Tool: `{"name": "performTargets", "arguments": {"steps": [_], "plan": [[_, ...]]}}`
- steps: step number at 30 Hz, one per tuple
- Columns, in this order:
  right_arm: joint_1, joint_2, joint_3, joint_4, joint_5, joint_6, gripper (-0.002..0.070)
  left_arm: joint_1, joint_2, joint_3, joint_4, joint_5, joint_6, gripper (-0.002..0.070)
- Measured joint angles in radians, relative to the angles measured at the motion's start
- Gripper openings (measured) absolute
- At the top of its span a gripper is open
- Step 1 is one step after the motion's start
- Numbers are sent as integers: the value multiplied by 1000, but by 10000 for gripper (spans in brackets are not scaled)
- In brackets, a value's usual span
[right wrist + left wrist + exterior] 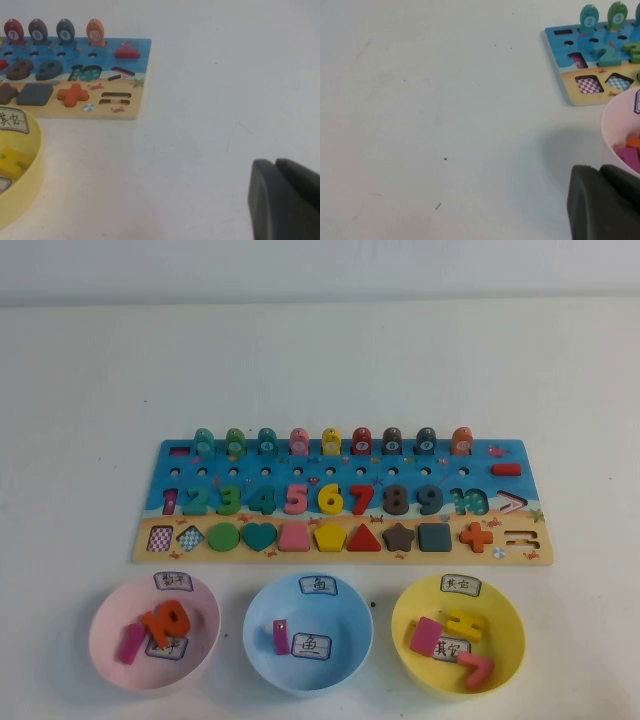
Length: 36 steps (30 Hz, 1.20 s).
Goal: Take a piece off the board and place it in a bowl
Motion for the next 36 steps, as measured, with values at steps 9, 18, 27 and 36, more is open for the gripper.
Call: {"name": "performTargets", "arguments": {"steps": [9,18,27,36], "plan": [[0,0,0,0,0,0,-17,0,0,0,0,0,0,-1],[0,0,0,0,0,0,-17,0,0,0,0,0,0,-1],[0,0,0,0,0,0,-17,0,0,0,-32,-43,0,-1],[0,0,0,0,0,0,-17,0,0,0,-263,-101,-6,-1]]}}
